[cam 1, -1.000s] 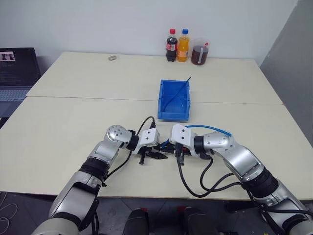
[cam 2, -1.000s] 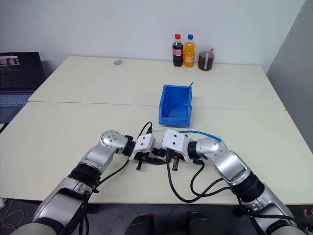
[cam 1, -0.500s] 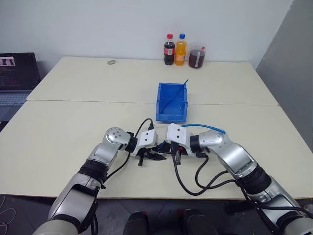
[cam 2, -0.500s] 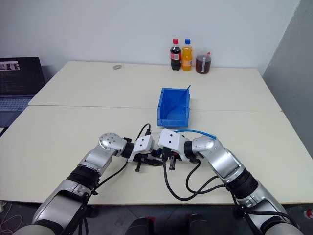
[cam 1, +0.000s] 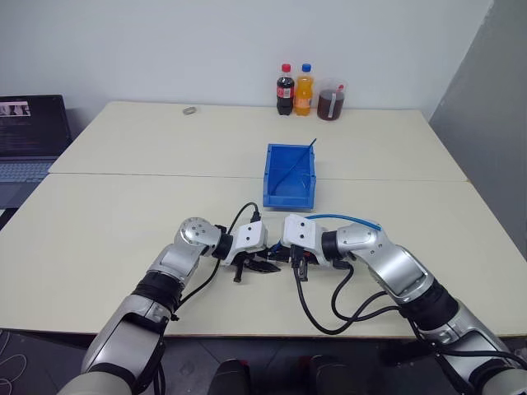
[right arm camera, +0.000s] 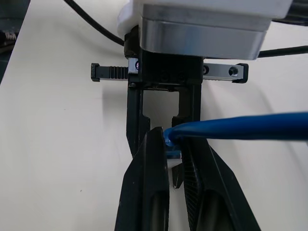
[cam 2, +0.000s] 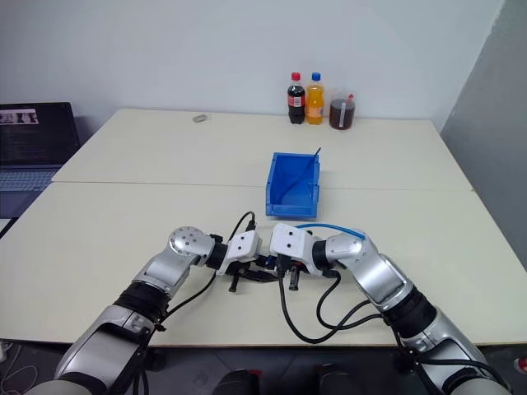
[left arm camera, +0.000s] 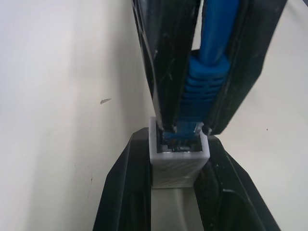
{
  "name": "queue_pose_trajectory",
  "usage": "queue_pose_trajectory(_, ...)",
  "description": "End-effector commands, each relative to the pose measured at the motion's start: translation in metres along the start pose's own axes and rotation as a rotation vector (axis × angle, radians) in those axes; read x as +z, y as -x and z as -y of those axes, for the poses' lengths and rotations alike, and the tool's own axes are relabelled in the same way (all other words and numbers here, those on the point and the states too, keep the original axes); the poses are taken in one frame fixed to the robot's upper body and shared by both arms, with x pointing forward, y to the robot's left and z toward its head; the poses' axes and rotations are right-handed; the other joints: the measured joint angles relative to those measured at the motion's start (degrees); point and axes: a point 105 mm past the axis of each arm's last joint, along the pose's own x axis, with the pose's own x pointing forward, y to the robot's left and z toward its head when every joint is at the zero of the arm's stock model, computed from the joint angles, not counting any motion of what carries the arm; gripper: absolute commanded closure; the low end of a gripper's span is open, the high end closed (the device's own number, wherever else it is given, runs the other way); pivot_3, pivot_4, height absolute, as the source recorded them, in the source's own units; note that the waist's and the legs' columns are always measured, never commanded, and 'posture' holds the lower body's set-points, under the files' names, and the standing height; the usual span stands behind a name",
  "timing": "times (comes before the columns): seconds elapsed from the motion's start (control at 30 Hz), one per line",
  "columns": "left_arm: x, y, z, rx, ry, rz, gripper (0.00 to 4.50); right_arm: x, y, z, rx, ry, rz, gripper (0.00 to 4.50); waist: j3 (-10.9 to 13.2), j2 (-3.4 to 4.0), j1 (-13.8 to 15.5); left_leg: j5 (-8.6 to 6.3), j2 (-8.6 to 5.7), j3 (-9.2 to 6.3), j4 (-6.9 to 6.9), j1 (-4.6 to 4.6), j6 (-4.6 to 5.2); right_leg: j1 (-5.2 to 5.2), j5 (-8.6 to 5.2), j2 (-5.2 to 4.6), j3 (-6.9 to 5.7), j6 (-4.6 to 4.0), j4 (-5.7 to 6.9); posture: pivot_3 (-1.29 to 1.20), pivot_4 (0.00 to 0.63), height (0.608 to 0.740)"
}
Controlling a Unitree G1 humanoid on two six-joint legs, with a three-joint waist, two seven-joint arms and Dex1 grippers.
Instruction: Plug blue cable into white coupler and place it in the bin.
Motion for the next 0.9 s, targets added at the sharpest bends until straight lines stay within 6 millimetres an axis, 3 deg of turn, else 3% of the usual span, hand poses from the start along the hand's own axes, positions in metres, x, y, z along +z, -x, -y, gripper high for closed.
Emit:
queue_pose_trajectory(0.03, -0.003, 0.001, 0.002, 0.008, 0.007, -0.014, 2.83, -0.024, -0.007, -0.015, 0.036, -0.084, -0.052, 4.39, 0.02, 0.02, 0.01, 0.00, 0.00, -0.01, 0.00, -0.01, 0.00, -0.01, 0.00, 0.00, -0.01, 0.00, 0.00, 0.00, 0.150, 0.740)
queue_pose_trajectory(0.23, -0.004, 0.017, 0.011, 0.029, 0.046, 0.028, 1.56, 0.000, 0.008, -0.009, -0.025, -0.065, 0.049, 4.39, 0.18, 0.06, -0.47, -0.01, 0.01, 0.02, -0.09, -0.07, -0.01, -0.10, -0.02, 0.00, 0.04, -0.02, -0.02, 0.00, 0.150, 0.740)
queue_pose_trajectory(0.47, 0.015, 0.059, 0.002, 0.217, 0.067, 0.103, 0.06, 0.029, 0.032, 0.006, -0.107, -0.053, 0.132, 4.39, 0.81, 0.05, -0.81, 0.00, 0.02, -0.04, -0.04, -0.74, -0.01, -0.83, -0.02, 0.01, 0.03, -0.04, 0.17, 0.00, 0.150, 0.740)
queue_pose_trajectory(0.63, 0.043, 0.083, -0.007, 0.351, 0.080, 0.194, 0.00, 0.043, 0.060, 0.024, -0.196, -0.075, 0.183, 4.39, 1.36, 0.03, -0.55, 0.00, -0.01, -0.10, 0.11, -1.06, -0.02, -1.01, -0.01, -0.06, -0.10, -0.02, 0.21, 0.00, 0.150, 0.740)
queue_pose_trajectory(0.77, 0.066, 0.101, -0.021, 0.519, 0.038, 0.222, 0.00, 0.069, 0.091, 0.063, -0.345, -0.144, 0.306, 4.39, 1.90, -0.03, -0.55, 0.00, -0.02, -0.07, 0.11, -1.07, -0.02, -0.98, 0.03, -0.12, -0.10, 0.05, 0.16, 0.00, 0.150, 0.740)
queue_pose_trajectory(0.9, 0.077, 0.106, -0.036, 0.613, 0.038, 0.226, 0.00, 0.081, 0.089, 0.103, -0.422, -0.177, 0.333, 4.39, 1.93, -0.03, -0.84, 0.00, -0.01, -0.09, 0.10, -1.02, -0.02, -0.98, 0.05, -0.08, -0.11, 0.02, 0.20, 0.00, 0.150, 0.740)
